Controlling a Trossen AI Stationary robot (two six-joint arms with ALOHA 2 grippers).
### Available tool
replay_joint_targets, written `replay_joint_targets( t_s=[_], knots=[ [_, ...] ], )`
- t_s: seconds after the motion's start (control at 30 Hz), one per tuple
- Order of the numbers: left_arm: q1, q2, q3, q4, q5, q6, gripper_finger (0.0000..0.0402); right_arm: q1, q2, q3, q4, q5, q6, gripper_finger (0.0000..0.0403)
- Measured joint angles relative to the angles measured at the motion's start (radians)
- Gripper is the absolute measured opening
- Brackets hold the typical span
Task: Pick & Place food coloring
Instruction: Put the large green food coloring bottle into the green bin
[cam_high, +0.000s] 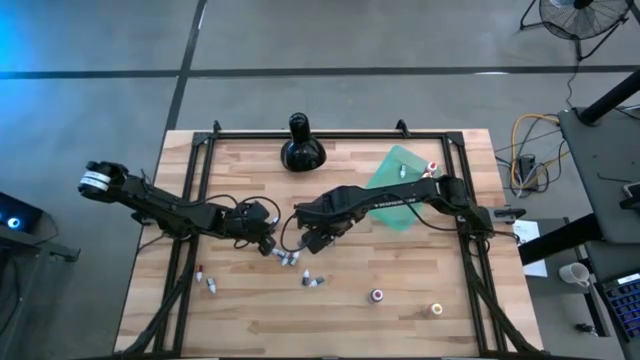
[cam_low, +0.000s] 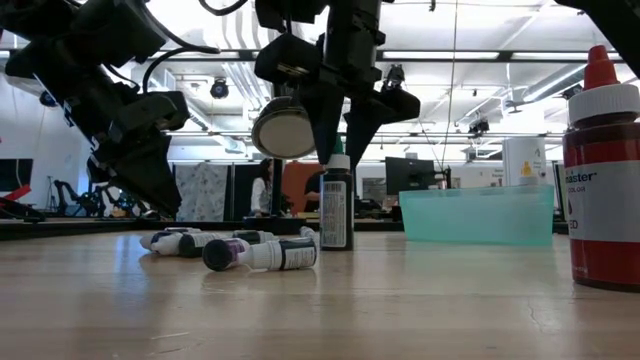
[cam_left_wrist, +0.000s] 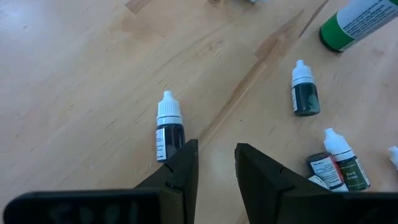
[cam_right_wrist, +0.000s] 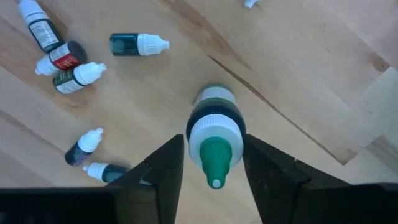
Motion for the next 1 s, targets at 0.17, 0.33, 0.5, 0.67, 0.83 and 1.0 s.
replay_joint_targets(
  t_s=[0.17, 0.33, 0.5, 0.67, 0.83, 1.0],
  knots=[
    [0.0, 0.0, 0.0, 0.0, 0.0, 0.008, 0.008, 0.001, 0.0, -0.003, 0.0, 0.016, -0.005, 0.0115],
    [0.0, 0.0, 0.0, 0.0, 0.0, 0.009, 0.008, 0.001, -0.002, -0.003, -0.001, 0.019, -0.033, 0.0103],
    [0.0, 0.0, 0.0, 0.0, 0.0, 0.01, 0.008, 0.004, -0.029, 0.051, -0.113, 0.02, -0.051, 0.0103],
    [0.0, 0.0, 0.0, 0.0, 0.0, 0.01, 0.008, 0.023, -0.136, 0.131, -0.33, 0.121, 0.027, 0.0103],
    [0.0, 0.0, 0.0, 0.0, -0.018, 0.02, 0.008, 0.021, -0.322, 0.024, -0.372, 0.253, 0.209, 0.0103],
    [0.0, 0.0, 0.0, 0.001, -0.03, 0.027, 0.008, 0.023, -0.557, -0.247, -0.383, 0.31, 0.427, 0.0103]
  ],
)
